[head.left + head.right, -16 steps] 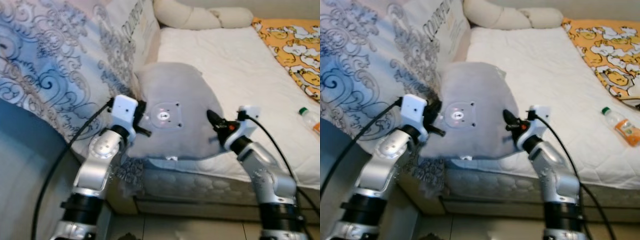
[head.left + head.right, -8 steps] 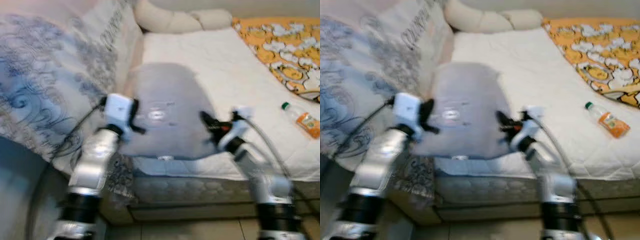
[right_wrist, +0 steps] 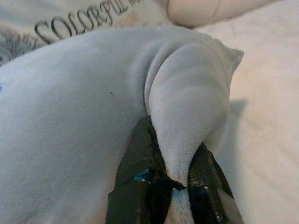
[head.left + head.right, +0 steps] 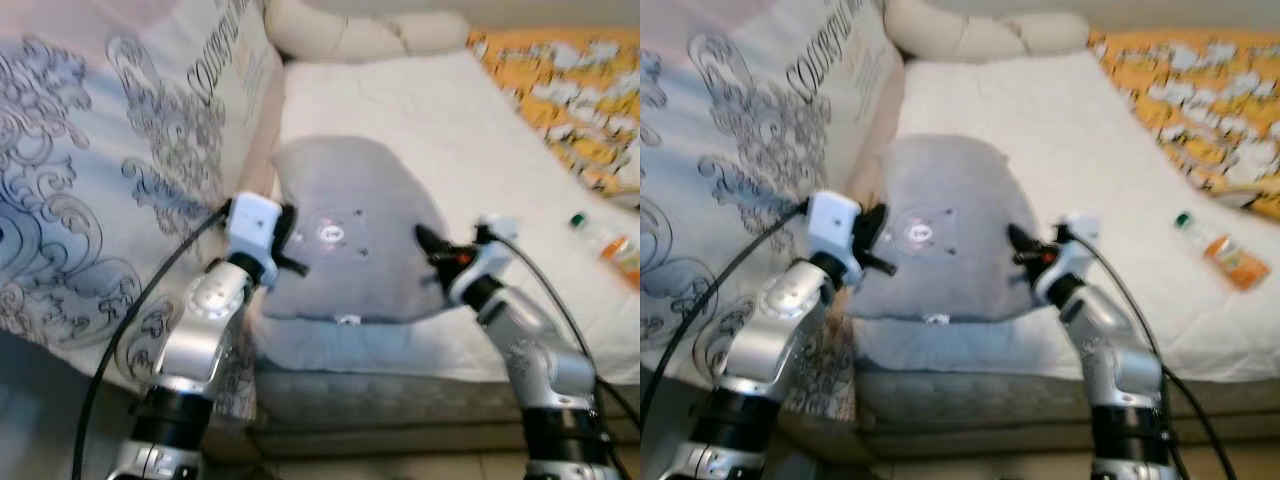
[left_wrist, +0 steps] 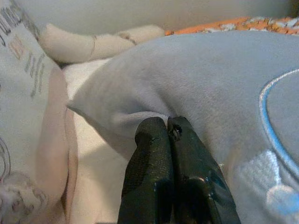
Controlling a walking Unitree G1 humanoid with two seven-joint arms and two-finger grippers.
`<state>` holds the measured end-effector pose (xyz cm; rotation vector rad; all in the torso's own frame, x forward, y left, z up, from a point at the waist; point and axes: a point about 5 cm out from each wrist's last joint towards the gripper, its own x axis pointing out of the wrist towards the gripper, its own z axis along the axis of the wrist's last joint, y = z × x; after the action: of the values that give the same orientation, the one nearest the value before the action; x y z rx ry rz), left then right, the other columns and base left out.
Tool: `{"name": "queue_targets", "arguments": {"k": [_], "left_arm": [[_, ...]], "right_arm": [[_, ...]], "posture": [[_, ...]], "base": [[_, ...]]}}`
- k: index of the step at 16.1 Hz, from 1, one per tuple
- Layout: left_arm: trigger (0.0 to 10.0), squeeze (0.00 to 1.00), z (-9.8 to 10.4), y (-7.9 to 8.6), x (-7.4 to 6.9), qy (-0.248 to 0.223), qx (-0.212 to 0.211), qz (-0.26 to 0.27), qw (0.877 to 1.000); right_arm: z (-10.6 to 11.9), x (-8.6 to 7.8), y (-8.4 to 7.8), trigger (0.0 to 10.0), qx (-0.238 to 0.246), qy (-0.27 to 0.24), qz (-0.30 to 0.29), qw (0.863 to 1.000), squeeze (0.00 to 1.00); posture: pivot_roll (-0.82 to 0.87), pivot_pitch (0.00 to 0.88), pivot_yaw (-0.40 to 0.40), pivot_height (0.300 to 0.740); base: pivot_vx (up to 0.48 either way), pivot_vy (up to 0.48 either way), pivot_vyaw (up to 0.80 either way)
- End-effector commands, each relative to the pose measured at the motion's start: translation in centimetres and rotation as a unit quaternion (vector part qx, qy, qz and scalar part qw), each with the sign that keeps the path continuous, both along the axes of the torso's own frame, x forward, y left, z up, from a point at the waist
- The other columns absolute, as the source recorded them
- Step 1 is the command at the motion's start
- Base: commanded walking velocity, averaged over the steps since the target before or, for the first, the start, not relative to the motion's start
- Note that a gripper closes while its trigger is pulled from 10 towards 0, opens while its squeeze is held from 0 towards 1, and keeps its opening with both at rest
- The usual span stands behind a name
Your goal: Clean up the room
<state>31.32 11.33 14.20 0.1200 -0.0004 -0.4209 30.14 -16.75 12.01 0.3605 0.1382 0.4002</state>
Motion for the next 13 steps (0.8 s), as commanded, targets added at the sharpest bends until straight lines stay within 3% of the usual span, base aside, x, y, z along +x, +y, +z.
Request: {"name": "queue_targets", "arguments": {"k": [1, 11, 13], "left_arm": [[10.0, 0.0, 1.14, 0.59, 0.29, -0.025, 0.002, 0.006, 1.0], [10.0, 0.0, 1.03, 0.57, 0.22, -0.024, 0.006, 0.003, 1.0], [10.0, 0.0, 0.99, 0.77, 0.19, -0.026, 0.011, 0.002, 1.0]], "right_arm": [[1.02, 0.31, 1.54, 10.0, 0.002, -0.026, 0.027, 0.999, 0.0], [0.8, 0.57, 1.93, 10.0, 0.0, -0.022, 0.033, 0.999, 0.0], [0.68, 0.91, 2.35, 10.0, -0.001, -0.021, 0.037, 0.999, 0.0]], "posture": [[-0.02, 0.0, 0.03, 0.74], [-0.02, 0.0, 0.032, 0.74], [-0.02, 0.0, 0.034, 0.74]], "base": [[0.33, 0.0, 0.0], [0.32, 0.0, 0.0], [0.0, 0.0, 0.0]]}}
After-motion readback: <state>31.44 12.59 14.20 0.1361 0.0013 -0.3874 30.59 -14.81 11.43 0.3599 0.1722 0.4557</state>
